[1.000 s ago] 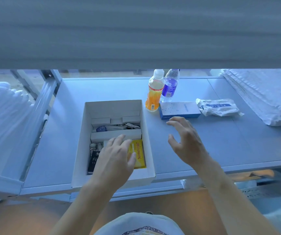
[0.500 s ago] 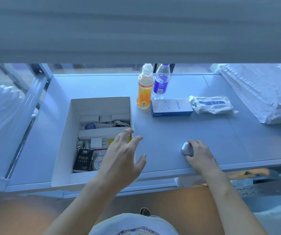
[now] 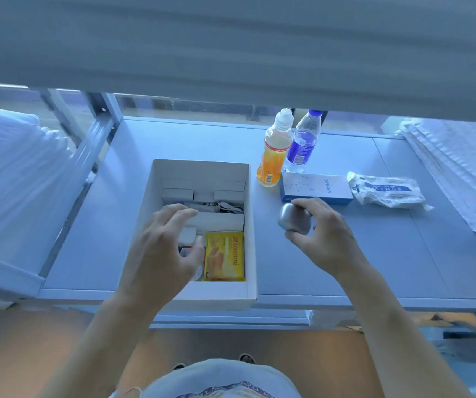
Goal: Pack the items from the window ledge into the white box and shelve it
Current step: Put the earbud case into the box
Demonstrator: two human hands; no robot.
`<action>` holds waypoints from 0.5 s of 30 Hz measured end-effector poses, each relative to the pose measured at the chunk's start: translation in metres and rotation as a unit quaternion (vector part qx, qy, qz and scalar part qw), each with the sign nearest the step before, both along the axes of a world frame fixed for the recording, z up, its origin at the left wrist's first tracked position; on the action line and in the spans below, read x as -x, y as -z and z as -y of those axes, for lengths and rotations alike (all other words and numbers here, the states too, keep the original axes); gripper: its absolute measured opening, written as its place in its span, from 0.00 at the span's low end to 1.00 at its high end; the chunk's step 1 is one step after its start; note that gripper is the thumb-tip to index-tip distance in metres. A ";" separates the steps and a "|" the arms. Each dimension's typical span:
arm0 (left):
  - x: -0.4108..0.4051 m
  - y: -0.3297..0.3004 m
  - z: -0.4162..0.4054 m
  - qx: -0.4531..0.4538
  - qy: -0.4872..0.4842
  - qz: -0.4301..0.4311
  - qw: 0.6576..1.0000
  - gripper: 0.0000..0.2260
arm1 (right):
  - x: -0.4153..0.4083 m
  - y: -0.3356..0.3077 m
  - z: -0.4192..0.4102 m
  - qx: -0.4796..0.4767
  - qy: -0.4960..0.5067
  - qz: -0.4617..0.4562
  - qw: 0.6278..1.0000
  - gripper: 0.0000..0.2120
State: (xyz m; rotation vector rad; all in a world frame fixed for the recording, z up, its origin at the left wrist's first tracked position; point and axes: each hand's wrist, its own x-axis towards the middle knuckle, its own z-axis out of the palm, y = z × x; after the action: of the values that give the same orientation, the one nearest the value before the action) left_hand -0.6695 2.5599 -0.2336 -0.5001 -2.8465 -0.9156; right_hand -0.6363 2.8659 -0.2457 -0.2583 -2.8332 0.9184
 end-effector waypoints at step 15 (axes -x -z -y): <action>-0.018 0.044 0.061 -0.013 -0.065 0.042 0.997 0.14 | 0.074 0.006 0.164 -0.149 -0.268 0.220 0.926 0.25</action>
State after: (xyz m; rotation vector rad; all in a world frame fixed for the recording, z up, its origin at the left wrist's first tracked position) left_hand -0.6516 2.4993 -0.2775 -0.2768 -2.8974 -0.9710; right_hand -0.7098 2.7019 -0.2518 0.4274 -3.4943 0.5235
